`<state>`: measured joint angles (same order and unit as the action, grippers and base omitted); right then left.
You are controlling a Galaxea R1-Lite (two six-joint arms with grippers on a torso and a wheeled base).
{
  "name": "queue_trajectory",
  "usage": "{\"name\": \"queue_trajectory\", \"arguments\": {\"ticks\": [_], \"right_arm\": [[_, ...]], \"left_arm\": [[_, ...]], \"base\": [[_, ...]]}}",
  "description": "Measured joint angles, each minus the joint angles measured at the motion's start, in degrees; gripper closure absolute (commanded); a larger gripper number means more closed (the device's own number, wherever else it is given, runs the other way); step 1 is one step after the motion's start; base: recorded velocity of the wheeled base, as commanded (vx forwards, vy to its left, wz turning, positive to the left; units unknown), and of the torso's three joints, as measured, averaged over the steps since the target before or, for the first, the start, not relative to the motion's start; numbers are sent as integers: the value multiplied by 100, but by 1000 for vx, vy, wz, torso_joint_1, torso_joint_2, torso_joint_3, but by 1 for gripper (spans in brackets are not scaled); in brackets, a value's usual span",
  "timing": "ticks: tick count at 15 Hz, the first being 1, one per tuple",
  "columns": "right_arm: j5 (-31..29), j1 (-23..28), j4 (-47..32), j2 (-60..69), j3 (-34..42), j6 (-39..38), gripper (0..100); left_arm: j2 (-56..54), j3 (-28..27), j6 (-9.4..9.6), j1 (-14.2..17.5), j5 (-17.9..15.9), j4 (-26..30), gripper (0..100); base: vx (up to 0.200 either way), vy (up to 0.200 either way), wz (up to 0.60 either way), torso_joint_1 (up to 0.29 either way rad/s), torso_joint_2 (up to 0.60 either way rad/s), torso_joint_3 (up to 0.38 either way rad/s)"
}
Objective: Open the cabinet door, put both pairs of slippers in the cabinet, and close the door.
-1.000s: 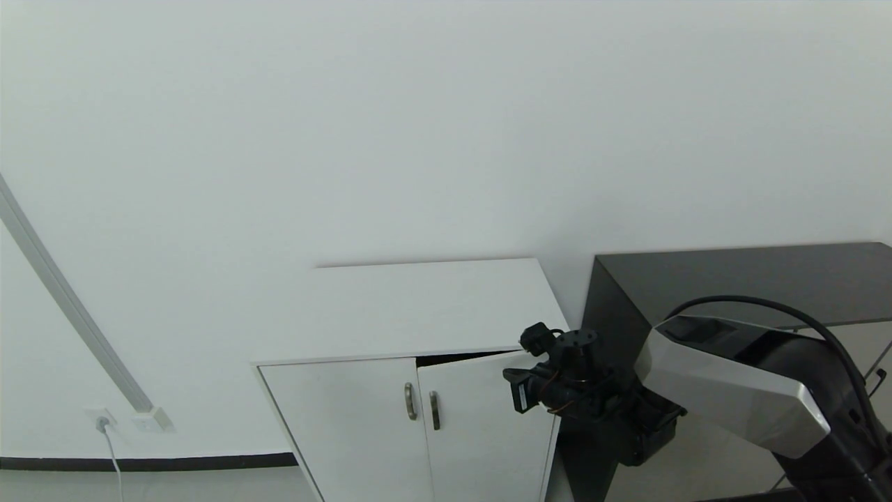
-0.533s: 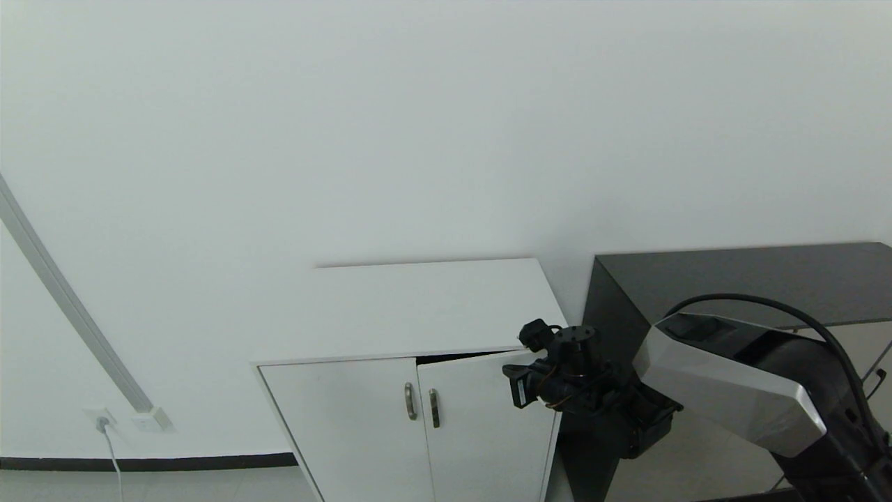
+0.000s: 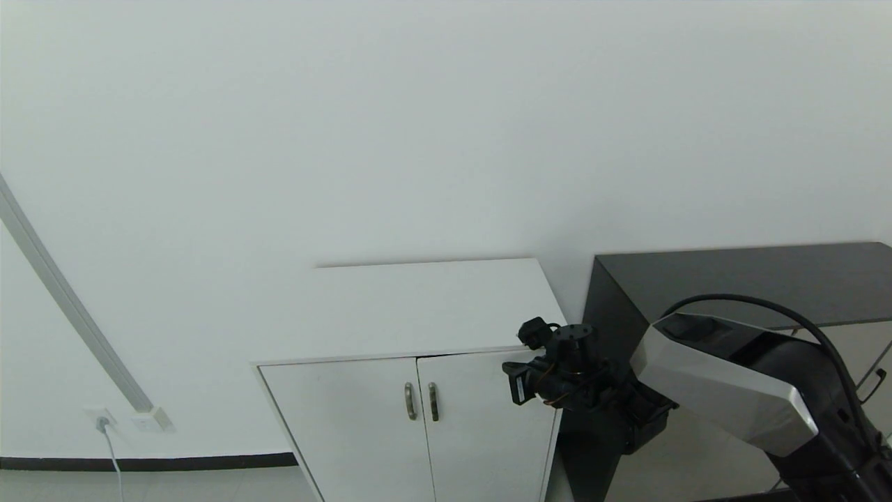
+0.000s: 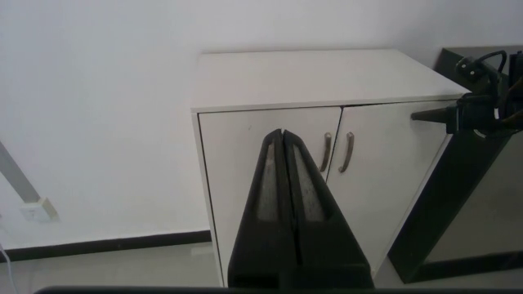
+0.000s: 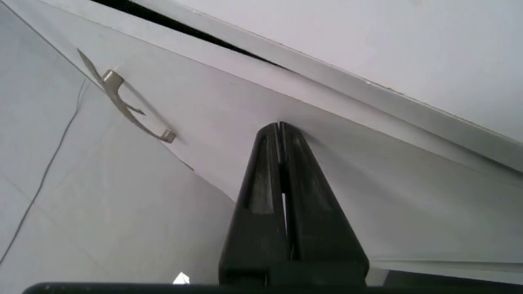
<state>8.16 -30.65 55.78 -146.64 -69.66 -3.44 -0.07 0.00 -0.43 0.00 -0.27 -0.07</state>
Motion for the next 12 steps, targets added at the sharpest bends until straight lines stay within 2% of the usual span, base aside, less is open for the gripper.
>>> {"name": "queue_trajectory", "arguments": {"ticks": [8,12], "right_arm": [[-83,15,-107,-22,-182,16,100],[-85,4,-57,0,-29,18,100]], "left_arm": [[0,0,0,0,-2,0,100],[0,0,0,0,0,0,100]], "base": [[0,0,0,0,0,0],[0,0,0,0,0,0]]}}
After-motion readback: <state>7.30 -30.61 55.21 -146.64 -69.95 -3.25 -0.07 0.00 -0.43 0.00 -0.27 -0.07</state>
